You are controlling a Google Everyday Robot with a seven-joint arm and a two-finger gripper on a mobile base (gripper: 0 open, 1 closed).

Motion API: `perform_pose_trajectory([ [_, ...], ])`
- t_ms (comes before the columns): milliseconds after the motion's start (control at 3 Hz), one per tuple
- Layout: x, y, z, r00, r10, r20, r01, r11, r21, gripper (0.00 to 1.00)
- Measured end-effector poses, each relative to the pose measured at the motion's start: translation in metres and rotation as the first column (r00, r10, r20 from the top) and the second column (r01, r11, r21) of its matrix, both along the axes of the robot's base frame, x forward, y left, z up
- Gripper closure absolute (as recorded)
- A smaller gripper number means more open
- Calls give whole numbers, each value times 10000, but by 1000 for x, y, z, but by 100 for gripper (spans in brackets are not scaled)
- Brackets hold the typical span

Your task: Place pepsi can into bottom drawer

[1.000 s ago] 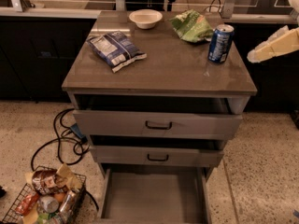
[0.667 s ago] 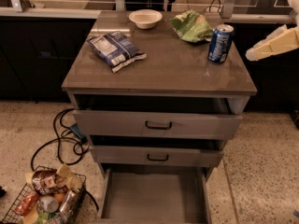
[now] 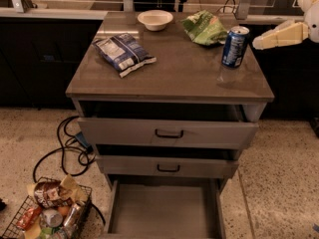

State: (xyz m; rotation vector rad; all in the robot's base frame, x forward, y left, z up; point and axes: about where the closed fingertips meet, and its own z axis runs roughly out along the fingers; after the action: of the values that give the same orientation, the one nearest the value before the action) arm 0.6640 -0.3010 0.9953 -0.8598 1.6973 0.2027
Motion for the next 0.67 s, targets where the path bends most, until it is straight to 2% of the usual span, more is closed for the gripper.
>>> perform_pose_trajectory([
  [333, 23, -9, -17, 9999, -164, 28, 161, 9964, 837, 0],
  [667, 39, -16, -36, 9995, -282, 127, 258, 9866, 1609, 0],
])
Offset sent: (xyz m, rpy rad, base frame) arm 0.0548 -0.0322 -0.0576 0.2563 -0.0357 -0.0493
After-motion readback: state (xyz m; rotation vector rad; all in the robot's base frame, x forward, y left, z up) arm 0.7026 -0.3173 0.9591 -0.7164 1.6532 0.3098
